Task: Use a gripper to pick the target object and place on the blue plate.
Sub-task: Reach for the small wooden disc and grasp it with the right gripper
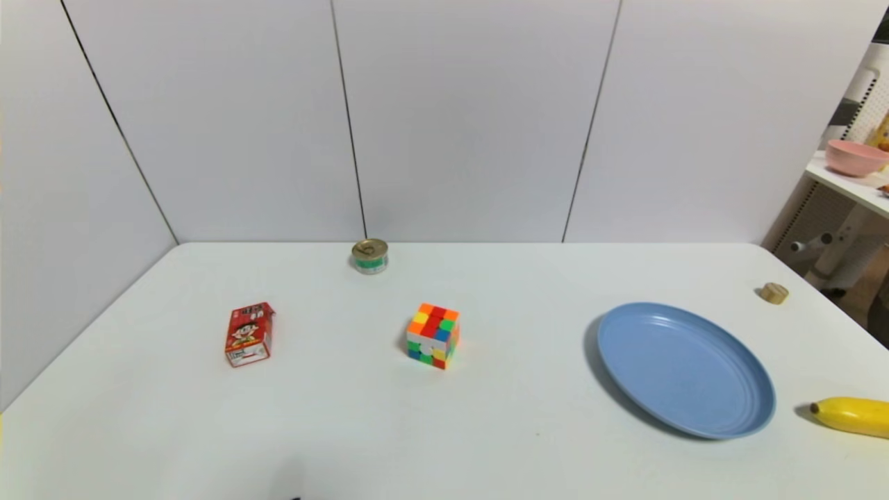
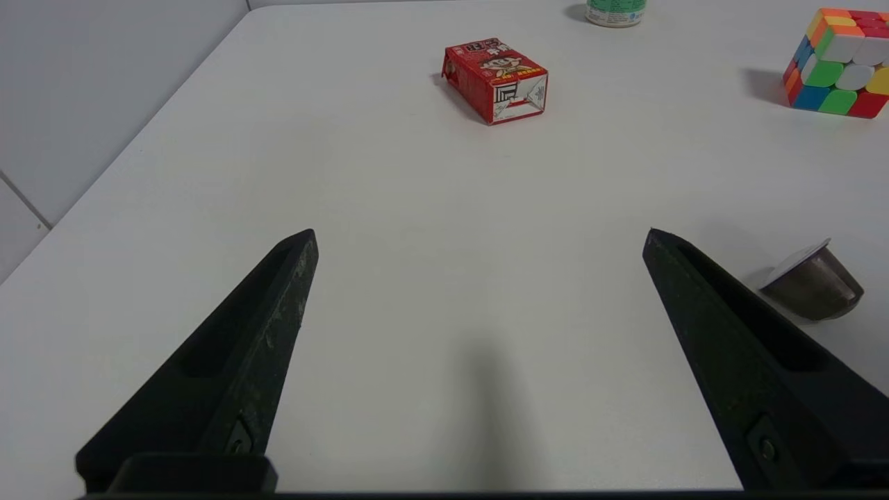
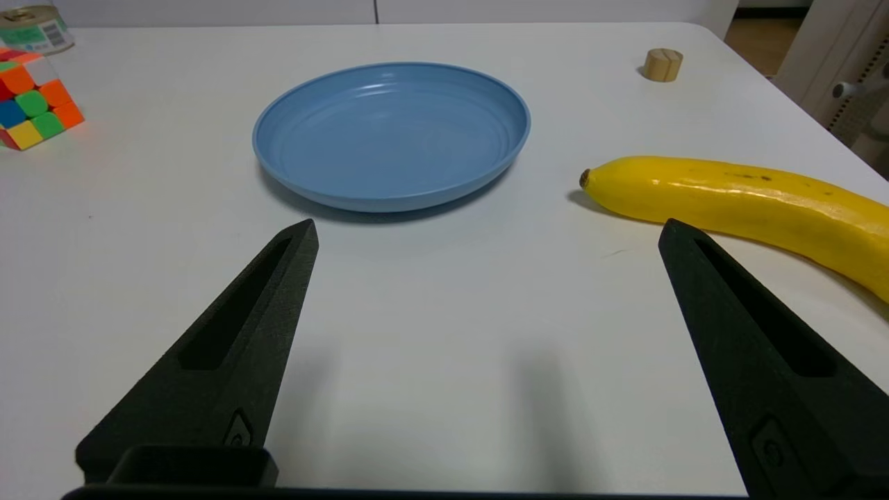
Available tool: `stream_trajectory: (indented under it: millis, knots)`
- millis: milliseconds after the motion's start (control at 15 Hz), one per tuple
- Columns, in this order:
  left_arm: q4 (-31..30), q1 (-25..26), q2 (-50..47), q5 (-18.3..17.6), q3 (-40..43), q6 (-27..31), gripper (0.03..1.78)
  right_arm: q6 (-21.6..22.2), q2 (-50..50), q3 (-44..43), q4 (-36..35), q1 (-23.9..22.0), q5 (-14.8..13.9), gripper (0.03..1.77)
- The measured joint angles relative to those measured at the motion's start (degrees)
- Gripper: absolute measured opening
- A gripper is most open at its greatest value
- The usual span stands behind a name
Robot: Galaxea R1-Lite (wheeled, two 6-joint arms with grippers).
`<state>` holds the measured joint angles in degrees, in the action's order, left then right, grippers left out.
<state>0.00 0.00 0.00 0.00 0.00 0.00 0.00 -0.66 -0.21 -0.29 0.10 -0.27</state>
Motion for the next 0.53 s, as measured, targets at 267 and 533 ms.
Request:
stream_trajectory:
  millis: [267,533]
  knots:
    - [0.0,0.0,0.0,0.0,0.0,0.0,1.69,0.2,-10.6,-7.7,-0.1,0.0,0.2,1.69]
    - [0.0,0.0,0.0,0.0,0.0,0.0,1.69,0.8,-33.8,-27.8,2.1,-0.5,0.0,1.69]
